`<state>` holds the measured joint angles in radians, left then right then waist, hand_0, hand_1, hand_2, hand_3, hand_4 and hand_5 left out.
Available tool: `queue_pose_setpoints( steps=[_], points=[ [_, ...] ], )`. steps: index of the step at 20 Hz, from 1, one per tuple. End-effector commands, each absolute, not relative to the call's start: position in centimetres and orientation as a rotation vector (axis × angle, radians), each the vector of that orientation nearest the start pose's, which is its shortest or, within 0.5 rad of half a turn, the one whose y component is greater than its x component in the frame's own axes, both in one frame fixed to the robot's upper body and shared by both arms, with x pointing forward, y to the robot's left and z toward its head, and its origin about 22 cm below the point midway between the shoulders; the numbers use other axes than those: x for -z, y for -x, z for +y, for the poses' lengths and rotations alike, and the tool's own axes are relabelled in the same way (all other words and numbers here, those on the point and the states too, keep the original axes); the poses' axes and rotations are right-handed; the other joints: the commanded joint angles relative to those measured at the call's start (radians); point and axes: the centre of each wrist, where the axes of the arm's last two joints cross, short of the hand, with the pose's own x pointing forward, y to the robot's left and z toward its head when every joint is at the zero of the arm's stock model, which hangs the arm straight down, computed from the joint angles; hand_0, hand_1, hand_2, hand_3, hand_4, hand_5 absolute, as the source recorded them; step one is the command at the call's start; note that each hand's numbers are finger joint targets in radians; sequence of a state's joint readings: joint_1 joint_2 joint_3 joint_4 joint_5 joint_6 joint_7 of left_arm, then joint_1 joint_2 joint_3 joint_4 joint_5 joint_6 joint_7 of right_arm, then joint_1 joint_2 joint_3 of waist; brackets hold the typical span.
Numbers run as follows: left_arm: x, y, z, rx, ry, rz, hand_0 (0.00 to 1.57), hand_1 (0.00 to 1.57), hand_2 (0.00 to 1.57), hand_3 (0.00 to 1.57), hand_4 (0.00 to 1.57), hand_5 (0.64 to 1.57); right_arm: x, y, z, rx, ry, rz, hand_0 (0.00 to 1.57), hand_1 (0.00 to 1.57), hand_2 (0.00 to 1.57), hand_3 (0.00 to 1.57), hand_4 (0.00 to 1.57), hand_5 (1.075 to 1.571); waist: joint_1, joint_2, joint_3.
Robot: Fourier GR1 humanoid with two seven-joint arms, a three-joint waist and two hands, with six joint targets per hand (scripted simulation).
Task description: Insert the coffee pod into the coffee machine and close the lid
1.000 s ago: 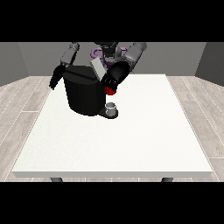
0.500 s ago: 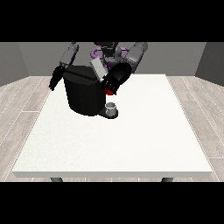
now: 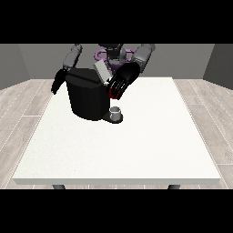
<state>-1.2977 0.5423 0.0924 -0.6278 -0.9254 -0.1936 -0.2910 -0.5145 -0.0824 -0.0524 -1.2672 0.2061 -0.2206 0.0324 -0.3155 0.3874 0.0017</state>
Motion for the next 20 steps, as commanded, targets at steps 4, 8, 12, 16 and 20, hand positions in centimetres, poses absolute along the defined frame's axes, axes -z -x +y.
queue_pose_setpoints(
  steps=[4,8,12,16,20],
  points=[
    [-27.0,-46.1,25.1,1.243,-0.920,-1.675,0.00,0.00,0.22,0.15,0.00,1.571,-5.1,-35.7,-23.0,-0.066,0.315,-1.635,0.00,0.00,0.00,0.00,0.14,1.571,0.071,-0.087,-0.0010],
    [-22.0,-46.2,24.1,1.234,-0.774,-1.603,0.00,0.00,0.00,0.05,0.00,1.571,-0.7,-33.4,-24.7,-0.035,0.316,-1.522,0.00,0.00,0.00,0.00,0.00,1.571,0.121,-0.210,-0.0011],
    [-19.8,-45.8,23.5,1.244,-0.714,-1.585,0.00,0.00,0.18,0.00,0.00,1.571,2.5,-31.3,-25.6,-0.035,0.331,-1.506,0.00,0.00,0.00,0.00,0.00,1.571,0.163,-0.263,-0.0012],
    [-12.5,-44.9,22.6,0.834,-0.267,-1.735,0.00,0.00,0.00,0.00,0.20,1.571,4.3,-29.5,-26.0,-0.004,0.350,-1.398,0.00,0.00,0.00,0.00,0.00,1.571,0.247,-0.376,-0.0047],
    [-4.9,-42.5,21.4,0.510,0.020,-1.697,0.00,0.00,0.00,0.00,0.41,1.571,6.2,-27.4,-27.8,0.064,0.402,-1.354,0.00,0.00,0.00,0.00,0.00,1.571,0.341,-0.475,-0.0046]
  ],
)
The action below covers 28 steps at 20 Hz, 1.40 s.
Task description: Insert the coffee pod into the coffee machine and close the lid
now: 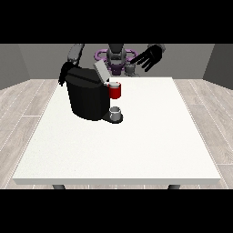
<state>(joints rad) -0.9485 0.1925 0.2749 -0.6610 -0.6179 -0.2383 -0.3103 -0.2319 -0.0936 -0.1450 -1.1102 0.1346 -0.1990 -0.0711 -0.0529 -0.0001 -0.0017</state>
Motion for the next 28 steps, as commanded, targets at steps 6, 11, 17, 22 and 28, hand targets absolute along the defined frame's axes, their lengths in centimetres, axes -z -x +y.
queue_pose_setpoints(
  steps=[6,11,17,22,28],
  points=[
    [5.7,-36.0,21.7,0.378,0.136,-1.470,0.00,0.00,0.00,0.00,0.42,1.571,4.7,-27.6,-28.0,0.042,0.350,-1.358,0.00,0.00,0.00,0.00,0.00,1.571,0.146,-0.281,0.0007],
    [6.9,-34.3,23.9,0.341,0.056,-1.412,0.00,0.00,0.00,0.00,0.39,1.571,2.4,-28.3,-25.0,-0.069,0.158,-1.443,0.00,0.00,0.00,0.00,0.00,1.571,0.100,-0.310,0.0013],
    [8.7,-32.0,23.7,0.291,0.151,-1.350,0.00,0.00,0.00,0.00,0.35,1.571,0.5,-29.0,-25.4,-0.189,0.144,-1.452,0.00,0.00,0.00,0.00,0.11,1.571,0.162,-0.368,0.0018],
    [4.9,-34.1,22.6,0.325,0.201,-1.439,0.00,0.00,0.00,0.00,0.38,1.571,-2.6,-32.2,-28.2,-0.119,0.226,-1.535,0.00,0.00,0.00,0.00,0.00,1.571,0.243,-0.263,0.0022],
    [2.1,-34.5,22.1,0.349,0.184,-1.495,0.00,0.00,0.00,0.00,0.38,1.571,-4.2,-34.3,-28.3,-0.059,0.189,-1.514,0.00,0.00,0.00,0.00,0.00,1.571,0.272,-0.191,0.0022]
  ],
)
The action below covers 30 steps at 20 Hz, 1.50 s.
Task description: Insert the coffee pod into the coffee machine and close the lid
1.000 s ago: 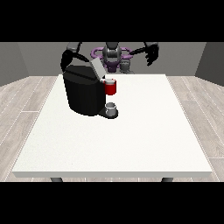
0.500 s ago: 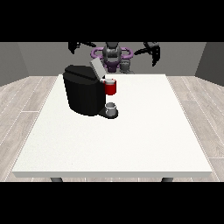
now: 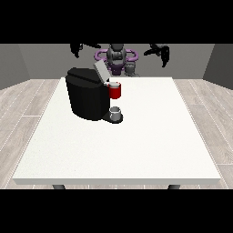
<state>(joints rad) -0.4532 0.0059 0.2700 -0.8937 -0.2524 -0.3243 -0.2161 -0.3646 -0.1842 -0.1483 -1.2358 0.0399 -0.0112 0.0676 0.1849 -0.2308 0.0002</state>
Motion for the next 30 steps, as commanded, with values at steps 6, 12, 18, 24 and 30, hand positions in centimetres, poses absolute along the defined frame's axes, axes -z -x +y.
queue_pose_setpoints(
  steps=[6,12,18,24,30],
  points=[
    [-0.4,-34.7,22.3,0.349,0.142,-1.613,0.00,0.00,0.00,0.00,0.34,1.571,-5.5,-36.2,-28.1,0.043,0.088,-1.576,0.00,0.00,0.00,0.00,0.10,1.571,0.032,0.161,0.0002],
    [0.6,-31.3,25.1,0.322,0.151,-1.638,0.00,0.00,0.00,0.00,0.37,1.571,-5.8,-37.2,-27.7,-0.008,0.094,-1.526,0.00,0.00,0.00,0.00,0.00,1.571,0.029,0.180,-0.0001],
    [-0.1,-30.2,23.0,0.297,0.118,-1.675,0.00,0.00,0.00,0.00,0.38,1.571,-7.3,-38.8,-25.4,-0.083,0.054,-1.543,0.00,0.00,0.00,0.00,0.00,1.571,0.016,0.219,-0.0001],
    [-1.3,-29.7,26.0,0.254,0.038,-1.681,0.00,0.00,0.00,0.00,0.34,1.571,-7.2,-39.1,-23.0,-0.155,0.038,-1.558,0.00,0.00,0.00,0.00,0.00,1.571,-0.017,0.240,-0.0003],
    [-2.9,-30.5,26.5,0.280,-0.007,-1.715,0.00,0.00,0.00,0.00,0.35,1.571,-8.5,-40.1,-21.3,-0.183,0.028,-1.635,0.00,0.00,0.00,0.00,0.13,1.571,-0.030,0.309,-0.0002]
  ],
)
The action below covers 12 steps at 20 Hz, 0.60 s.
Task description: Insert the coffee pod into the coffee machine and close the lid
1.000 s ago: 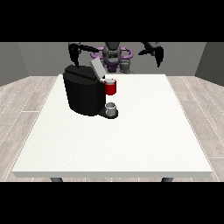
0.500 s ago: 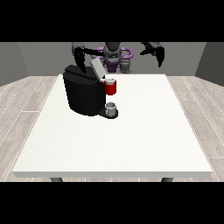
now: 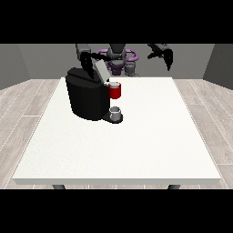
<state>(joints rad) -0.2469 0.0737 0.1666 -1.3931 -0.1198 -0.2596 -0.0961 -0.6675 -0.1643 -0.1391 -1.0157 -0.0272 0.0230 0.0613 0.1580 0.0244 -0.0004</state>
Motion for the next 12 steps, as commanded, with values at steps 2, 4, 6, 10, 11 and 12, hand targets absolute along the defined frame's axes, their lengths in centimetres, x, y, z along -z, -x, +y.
queue_pose_setpoints(
  steps=[2,4,6,10,11,12],
  points=[
    [-3.5,-29.9,24.0,0.290,0.040,-1.698,0.00,0.00,0.00,0.00,0.36,1.571,-8.3,-40.4,-22.4,-0.185,0.052,-1.636,0.00,0.00,0.00,0.00,0.16,1.571,0.039,0.048,0.0007],
    [-3.0,-30.4,27.0,0.287,0.001,-1.711,0.00,0.00,0.00,0.00,0.35,1.571,-11.1,-41.3,-21.2,-0.230,0.053,-1.646,0.00,0.00,0.00,0.00,0.20,1.571,0.010,0.060,0.0002],
    [-2.7,-29.6,25.0,0.314,0.021,-1.692,0.00,0.00,0.00,0.00,0.36,1.571,-11.8,-41.7,-21.0,-0.244,0.046,-1.643,0.00,0.00,0.00,0.00,0.16,1.571,0.047,0.034,0.0004],
    [-3.9,-30.9,24.9,0.313,0.016,-1.714,0.00,0.00,0.00,0.00,0.38,1.571,-12.8,-41.5,-17.4,-0.316,0.060,-1.722,0.00,0.00,0.00,0.00,0.10,1.571,0.049,0.061,0.0001],
    [-3.9,-30.8,25.4,0.327,-0.003,-1.681,0.00,0.00,0.00,0.00,0.41,1.571,-13.3,-41.8,-18.3,-0.325,0.051,-1.699,0.00,0.00,0.00,0.00,0.11,1.571,0.041,0.053,0.0002],
    [-3.1,-30.4,25.1,0.317,0.010,-1.711,0.00,0.00,0.00,0.00,0.39,1.571,-12.9,-41.6,-18.1,-0.334,0.075,-1.712,0.00,0.00,0.00,0.00,0.00,1.571,0.053,0.078,0.0001]
  ],
)
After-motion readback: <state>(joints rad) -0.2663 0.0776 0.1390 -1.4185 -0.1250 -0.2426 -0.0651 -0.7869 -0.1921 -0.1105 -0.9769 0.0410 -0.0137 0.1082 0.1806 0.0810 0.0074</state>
